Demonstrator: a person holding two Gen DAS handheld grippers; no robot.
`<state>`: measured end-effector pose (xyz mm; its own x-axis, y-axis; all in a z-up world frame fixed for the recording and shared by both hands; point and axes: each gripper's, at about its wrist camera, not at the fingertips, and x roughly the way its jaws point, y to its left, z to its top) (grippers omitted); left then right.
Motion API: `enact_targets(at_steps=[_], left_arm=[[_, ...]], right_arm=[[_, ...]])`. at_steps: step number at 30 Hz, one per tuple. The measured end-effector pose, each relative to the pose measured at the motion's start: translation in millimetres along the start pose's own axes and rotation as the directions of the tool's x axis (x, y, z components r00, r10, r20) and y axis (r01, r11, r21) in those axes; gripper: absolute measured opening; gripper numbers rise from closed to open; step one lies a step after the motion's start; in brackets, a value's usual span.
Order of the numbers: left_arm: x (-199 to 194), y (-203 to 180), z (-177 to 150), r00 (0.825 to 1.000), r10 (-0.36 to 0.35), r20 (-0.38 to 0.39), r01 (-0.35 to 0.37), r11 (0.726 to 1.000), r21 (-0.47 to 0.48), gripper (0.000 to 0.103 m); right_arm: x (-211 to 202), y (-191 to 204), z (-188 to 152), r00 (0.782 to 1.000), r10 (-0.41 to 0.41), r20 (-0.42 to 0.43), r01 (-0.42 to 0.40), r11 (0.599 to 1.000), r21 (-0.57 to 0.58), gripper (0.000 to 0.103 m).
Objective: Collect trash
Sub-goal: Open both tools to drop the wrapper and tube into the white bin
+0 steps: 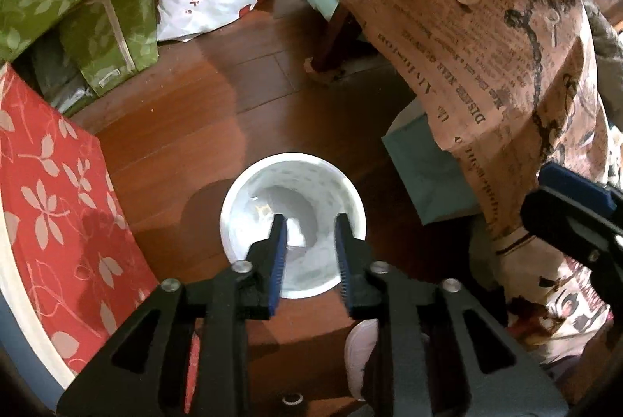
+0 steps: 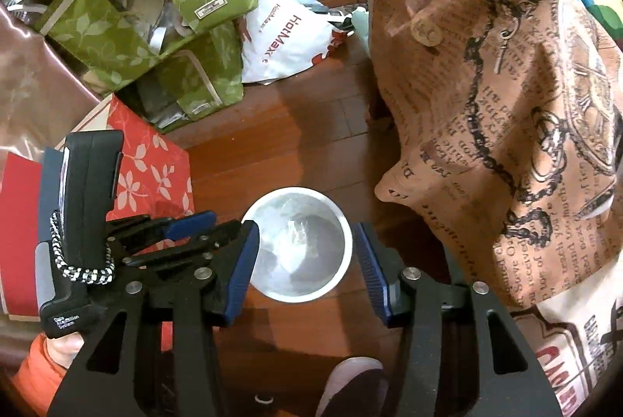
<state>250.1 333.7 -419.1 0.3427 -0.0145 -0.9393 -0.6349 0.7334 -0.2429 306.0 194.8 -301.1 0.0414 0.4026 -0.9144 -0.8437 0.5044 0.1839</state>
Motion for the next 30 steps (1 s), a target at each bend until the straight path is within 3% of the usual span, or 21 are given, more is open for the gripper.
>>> enact_targets(at_steps=[9,17,27,30], left_arm=[[-35.0,-5.6,-6.8,0.998,0.021,0.051,-0.022,0.999,0.024,0.035],[-102.9,-31.0,-14.5,0.986,0.043,0.158,-0.057,0.995,0.085,0.035],[-193.3,-105.7,-30.4,0.95,0.001,0.313,-0.066,0.978,0.199,0.036],[-215.7,-129.1,-37.5,0.936,-0.017,0.351,-0.07,0.97,0.233,0.042]], right_arm=[[-34.1,-4.2,-7.3,0.998,-0.004,0.058,0.004,1.0,0.007,0.047],[-92.2,-5.4,-20.9,0.988,-0.021,0.154,0.02,1.0,0.005,0.047],[-188.0,-19.7,-47.7,0.944,-0.059,0.326,0.047,0.998,0.044,0.047],[-215.9,-27.3,-59.1,0.923,-0.077,0.377,0.055,0.996,0.068,0.047]])
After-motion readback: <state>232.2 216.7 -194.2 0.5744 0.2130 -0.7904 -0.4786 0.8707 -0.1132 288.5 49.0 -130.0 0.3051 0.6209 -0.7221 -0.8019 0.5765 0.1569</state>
